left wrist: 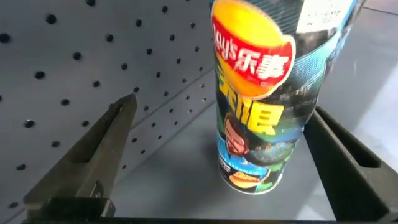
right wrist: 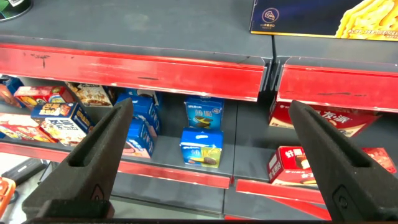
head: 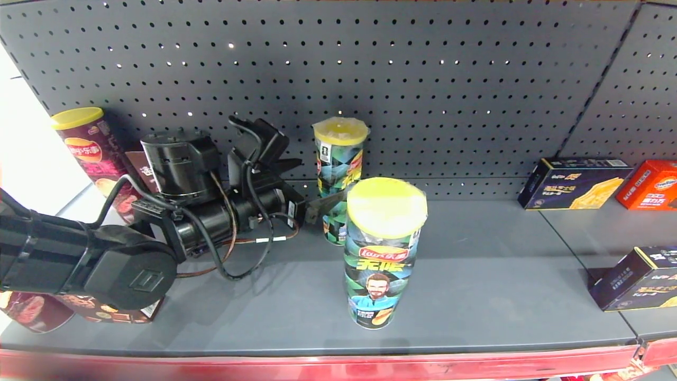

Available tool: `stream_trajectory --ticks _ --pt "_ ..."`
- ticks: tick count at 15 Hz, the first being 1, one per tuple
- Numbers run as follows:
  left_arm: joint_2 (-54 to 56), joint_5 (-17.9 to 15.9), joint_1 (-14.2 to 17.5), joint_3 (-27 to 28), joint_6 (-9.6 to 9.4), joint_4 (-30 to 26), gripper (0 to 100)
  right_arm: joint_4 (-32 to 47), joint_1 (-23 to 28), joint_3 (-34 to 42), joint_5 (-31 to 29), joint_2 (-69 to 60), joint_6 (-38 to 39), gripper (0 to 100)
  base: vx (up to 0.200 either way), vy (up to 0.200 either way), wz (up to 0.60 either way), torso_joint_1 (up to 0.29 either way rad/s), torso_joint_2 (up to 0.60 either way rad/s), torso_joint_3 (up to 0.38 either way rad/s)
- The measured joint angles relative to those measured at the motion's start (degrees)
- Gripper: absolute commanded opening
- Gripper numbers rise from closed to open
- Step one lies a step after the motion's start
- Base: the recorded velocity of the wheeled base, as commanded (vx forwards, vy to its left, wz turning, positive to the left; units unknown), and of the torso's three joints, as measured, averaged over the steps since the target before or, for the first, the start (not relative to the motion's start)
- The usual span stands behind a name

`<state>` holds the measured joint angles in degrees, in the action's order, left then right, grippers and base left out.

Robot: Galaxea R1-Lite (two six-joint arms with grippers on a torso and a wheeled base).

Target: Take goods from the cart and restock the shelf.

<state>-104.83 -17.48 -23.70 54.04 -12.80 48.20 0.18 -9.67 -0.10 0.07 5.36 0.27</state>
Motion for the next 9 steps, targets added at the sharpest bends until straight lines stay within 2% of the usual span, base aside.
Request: stream_trajectory --ticks 4,6,9 --pt "1.30 1.32 0.02 1.58 -1.26 -4.58 100 0.00 0.00 0.00 0.00 0.00 0.00 100 0.000 0.000 0.00 0.000 0.00 0.000" --pt "1.90 4.18 0.02 2.63 -1.38 -8.33 100 0.00 0.05 0.00 0.00 0.00 0.00 100 0.000 0.000 0.00 0.000 0.00 0.000" --pt "2.54 6.38 0.69 4.74 -1.82 -10.11 100 0.00 0.05 0.00 0.00 0.00 0.00 100 0.000 0.000 0.00 0.000 0.00 0.000"
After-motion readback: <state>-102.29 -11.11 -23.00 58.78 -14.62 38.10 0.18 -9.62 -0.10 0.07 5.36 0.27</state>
